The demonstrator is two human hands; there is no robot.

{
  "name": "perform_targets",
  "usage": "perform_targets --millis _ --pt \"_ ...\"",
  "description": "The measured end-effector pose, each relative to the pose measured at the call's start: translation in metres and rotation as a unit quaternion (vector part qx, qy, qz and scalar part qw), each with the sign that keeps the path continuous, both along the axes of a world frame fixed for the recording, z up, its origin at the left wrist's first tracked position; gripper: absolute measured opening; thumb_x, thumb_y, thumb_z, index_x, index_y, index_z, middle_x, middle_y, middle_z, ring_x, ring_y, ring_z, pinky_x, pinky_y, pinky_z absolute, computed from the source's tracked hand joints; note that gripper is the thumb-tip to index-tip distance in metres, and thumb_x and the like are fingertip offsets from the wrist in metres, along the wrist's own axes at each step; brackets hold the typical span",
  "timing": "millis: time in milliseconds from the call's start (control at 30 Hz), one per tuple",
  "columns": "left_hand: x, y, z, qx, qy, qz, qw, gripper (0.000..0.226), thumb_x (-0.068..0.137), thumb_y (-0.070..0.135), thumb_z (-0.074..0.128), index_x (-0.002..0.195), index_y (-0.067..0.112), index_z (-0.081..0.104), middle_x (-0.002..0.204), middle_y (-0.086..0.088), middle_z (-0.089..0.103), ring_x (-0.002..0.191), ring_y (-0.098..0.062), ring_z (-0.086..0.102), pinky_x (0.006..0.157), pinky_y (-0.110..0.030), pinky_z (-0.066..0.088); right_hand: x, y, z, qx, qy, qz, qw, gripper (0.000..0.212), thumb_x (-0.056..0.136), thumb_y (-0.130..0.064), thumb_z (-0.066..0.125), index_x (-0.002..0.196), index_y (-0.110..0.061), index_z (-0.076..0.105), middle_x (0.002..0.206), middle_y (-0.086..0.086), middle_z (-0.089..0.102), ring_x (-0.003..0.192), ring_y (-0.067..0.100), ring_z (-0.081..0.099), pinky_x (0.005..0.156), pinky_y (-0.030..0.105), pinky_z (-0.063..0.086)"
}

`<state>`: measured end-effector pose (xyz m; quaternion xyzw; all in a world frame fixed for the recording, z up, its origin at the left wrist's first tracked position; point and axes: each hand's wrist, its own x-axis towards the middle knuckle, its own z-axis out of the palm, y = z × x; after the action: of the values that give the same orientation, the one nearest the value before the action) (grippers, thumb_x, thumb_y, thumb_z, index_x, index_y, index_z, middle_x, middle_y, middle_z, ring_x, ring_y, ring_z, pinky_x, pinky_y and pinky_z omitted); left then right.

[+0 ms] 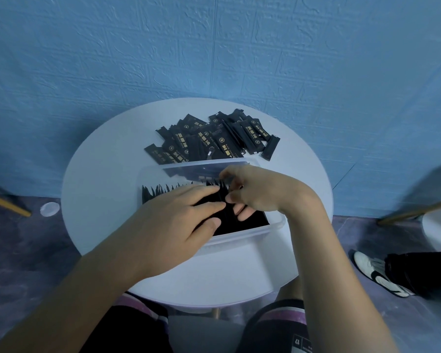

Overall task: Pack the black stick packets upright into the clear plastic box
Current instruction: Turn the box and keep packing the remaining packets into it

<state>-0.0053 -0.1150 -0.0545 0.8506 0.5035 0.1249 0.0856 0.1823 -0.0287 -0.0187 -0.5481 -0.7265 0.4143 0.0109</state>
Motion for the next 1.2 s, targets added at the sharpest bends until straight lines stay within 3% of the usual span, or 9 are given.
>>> perform_targets --millis 133,300,467,600,733,833,1033,1133,1200 --pt "0.003 -0.001 -0.002 0.015 0.014 -0.025 0.999 0.056 0.106 0.057 0.021 0.148 0.035 0.052 0.155 0.008 0.046 0.136 -0.014 0.046 0.114 -0.036 0.038 0.002 -0.001 -0.002 0.025 0.010 -0.011 1.000 0.040 0.103 -0.003 0.038 0.141 -0.013 0.047 0.104 0.018 0.071 0.075 0.028 0.074 0.083 0.038 0.061" --pt "0.005 -0.001 -0.006 0.034 0.062 -0.022 0.997 0.064 0.103 0.069 0.019 0.142 0.035 0.057 0.148 0.000 0.054 0.127 -0.022 0.054 0.105 -0.038 0.043 0.005 -0.004 -0.001 0.017 0.014 -0.014 1.000 0.044 0.103 -0.001 0.035 0.144 -0.014 0.046 0.097 0.012 0.073 0.074 0.025 0.076 0.075 0.026 0.059" --pt "0.005 0.002 -0.006 0.035 0.069 -0.026 0.997 0.068 0.100 0.074 0.021 0.140 0.035 0.060 0.147 0.000 0.056 0.127 -0.021 0.054 0.105 -0.039 0.045 0.005 -0.003 -0.001 0.020 0.015 -0.022 0.999 0.043 0.101 0.000 0.038 0.141 -0.015 0.046 0.101 0.013 0.074 0.076 0.028 0.077 0.082 0.034 0.061" --pt "0.008 0.003 -0.006 0.047 0.072 -0.023 0.996 0.067 0.094 0.079 0.028 0.144 0.041 0.053 0.139 0.002 0.058 0.119 -0.021 0.055 0.098 -0.040 0.048 0.006 -0.002 -0.001 0.034 -0.005 -0.010 0.999 0.046 0.099 -0.001 0.040 0.140 -0.020 0.048 0.106 0.012 0.075 0.071 0.023 0.077 0.082 0.031 0.060" --pt "0.009 0.003 -0.009 0.049 0.066 -0.015 0.997 0.066 0.094 0.079 0.028 0.138 0.040 0.059 0.136 0.003 0.058 0.119 -0.022 0.056 0.095 -0.043 0.048 0.008 -0.003 -0.002 0.026 0.009 -0.014 1.000 0.049 0.101 0.001 0.035 0.145 -0.019 0.045 0.099 0.008 0.075 0.074 0.023 0.077 0.081 0.029 0.061" --pt "0.006 0.002 -0.009 0.035 0.061 -0.009 0.997 0.070 0.093 0.081 0.024 0.135 0.040 0.062 0.139 0.005 0.055 0.125 -0.021 0.052 0.101 -0.042 0.044 0.010 -0.001 -0.004 0.041 0.034 -0.031 0.998 0.046 0.101 -0.001 0.039 0.143 -0.019 0.049 0.095 0.006 0.074 0.075 0.023 0.076 0.086 0.037 0.061" --pt "-0.004 -0.002 -0.006 0.010 0.039 0.000 0.999 0.076 0.089 0.088 0.017 0.137 0.046 0.058 0.148 0.012 0.048 0.133 -0.014 0.044 0.108 -0.039 0.036 0.020 0.012 -0.002 0.154 0.227 -0.151 0.950 0.017 0.102 -0.006 0.050 0.105 -0.009 0.067 0.075 0.007 0.067 0.056 0.019 0.067 0.052 0.030 0.057" --pt "-0.004 -0.003 -0.004 0.013 0.030 0.002 0.999 0.075 0.091 0.087 0.016 0.134 0.045 0.061 0.145 0.012 0.051 0.130 -0.013 0.045 0.105 -0.037 0.037 0.027 0.026 -0.007 0.174 0.293 -0.218 0.915 0.019 0.101 -0.004 0.050 0.102 -0.006 0.069 0.071 0.007 0.064 0.050 0.015 0.061 0.045 0.025 0.050" --pt "-0.002 -0.003 -0.004 0.013 0.027 0.004 1.000 0.074 0.091 0.086 0.016 0.132 0.045 0.062 0.144 0.012 0.053 0.129 -0.012 0.047 0.104 -0.036 0.036 0.035 0.041 -0.019 0.206 0.275 -0.257 0.903 0.020 0.100 -0.007 0.052 0.097 -0.012 0.071 0.074 0.006 0.065 0.052 0.014 0.060 0.047 0.025 0.050"
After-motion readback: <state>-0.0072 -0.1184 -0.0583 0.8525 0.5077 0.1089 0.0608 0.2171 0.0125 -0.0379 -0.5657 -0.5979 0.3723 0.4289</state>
